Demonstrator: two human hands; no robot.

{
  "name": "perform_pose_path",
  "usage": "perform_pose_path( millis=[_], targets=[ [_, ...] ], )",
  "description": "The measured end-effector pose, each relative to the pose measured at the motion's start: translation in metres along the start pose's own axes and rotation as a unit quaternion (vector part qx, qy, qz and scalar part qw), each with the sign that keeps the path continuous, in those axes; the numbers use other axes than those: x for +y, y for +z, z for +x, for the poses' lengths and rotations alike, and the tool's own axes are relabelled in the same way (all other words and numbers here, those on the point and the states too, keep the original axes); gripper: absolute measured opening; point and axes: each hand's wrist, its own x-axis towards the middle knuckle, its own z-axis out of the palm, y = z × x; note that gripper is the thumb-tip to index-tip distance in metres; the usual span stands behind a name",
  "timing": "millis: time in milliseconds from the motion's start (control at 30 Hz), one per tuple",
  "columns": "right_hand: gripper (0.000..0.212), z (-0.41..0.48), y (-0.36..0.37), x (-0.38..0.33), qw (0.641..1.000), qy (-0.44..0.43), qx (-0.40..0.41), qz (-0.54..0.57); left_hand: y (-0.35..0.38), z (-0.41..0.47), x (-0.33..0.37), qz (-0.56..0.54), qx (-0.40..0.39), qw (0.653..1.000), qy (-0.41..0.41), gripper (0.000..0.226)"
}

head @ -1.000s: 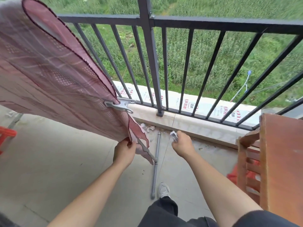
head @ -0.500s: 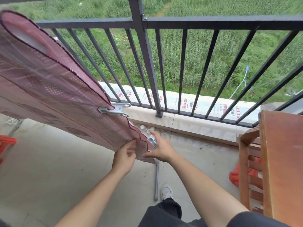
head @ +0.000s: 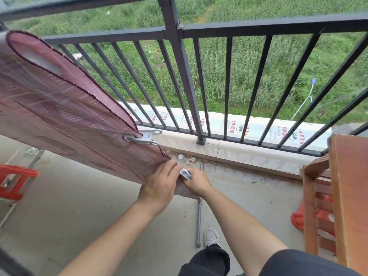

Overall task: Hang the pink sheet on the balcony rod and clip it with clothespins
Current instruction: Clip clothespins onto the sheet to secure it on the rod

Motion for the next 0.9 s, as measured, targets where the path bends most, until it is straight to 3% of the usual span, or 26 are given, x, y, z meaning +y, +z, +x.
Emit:
perform_pose_path(
  millis=[67, 100, 167, 200, 300, 400, 500, 600, 733, 900],
  targets=[
    [0.026, -0.004, -0.003, 0.004, 1.0, 0.001, 0.005, 0.008, 0.004, 0.023, 0.007, 0.105, -0.067, 0.984, 0.127, 0.043],
    [0.025, -0.007, -0.004, 0.006, 1.0, 0.003, 0.002, 0.019, 0.006, 0.035, 0.012, 0.165, -0.17, 0.96, 0.152, 0.047],
    [0.025, -0.012, -0.005, 0.009, 0.999, 0.001, -0.004, 0.046, 0.013, 0.054, 0.015, 0.264, -0.393, 0.874, 0.113, 0.045],
    [0.03, -0.014, -0.006, 0.017, 0.998, 0.012, 0.004, 0.068, 0.02, 0.062, 0.016, 0.301, -0.448, 0.837, 0.086, 0.042],
    [0.022, -0.021, -0.011, 0.027, 0.994, 0.047, 0.002, 0.096, 0.029, 0.068, 0.001, 0.322, -0.477, 0.817, 0.034, 0.036],
    [0.036, -0.031, -0.018, 0.058, 0.98, 0.129, -0.003, 0.148, 0.051, 0.07, -0.004, 0.306, -0.497, 0.811, 0.019, 0.035],
    [0.023, -0.04, -0.02, 0.096, 0.97, 0.185, 0.0, 0.155, 0.08, 0.07, -0.004, 0.289, -0.531, 0.797, 0.008, 0.033],
    [0.026, -0.047, -0.015, 0.13, 0.974, 0.18, 0.012, 0.137, 0.11, 0.068, 0.001, 0.265, -0.56, 0.785, -0.014, 0.038],
    [0.022, -0.052, -0.002, 0.164, 0.96, 0.19, 0.073, 0.192, 0.152, 0.053, 0.008, 0.259, -0.579, 0.773, -0.017, 0.041],
    [0.024, -0.039, 0.01, 0.18, 0.963, 0.185, 0.079, 0.18, 0.188, 0.043, 0.003, 0.247, -0.594, 0.765, -0.001, 0.04]
  ],
)
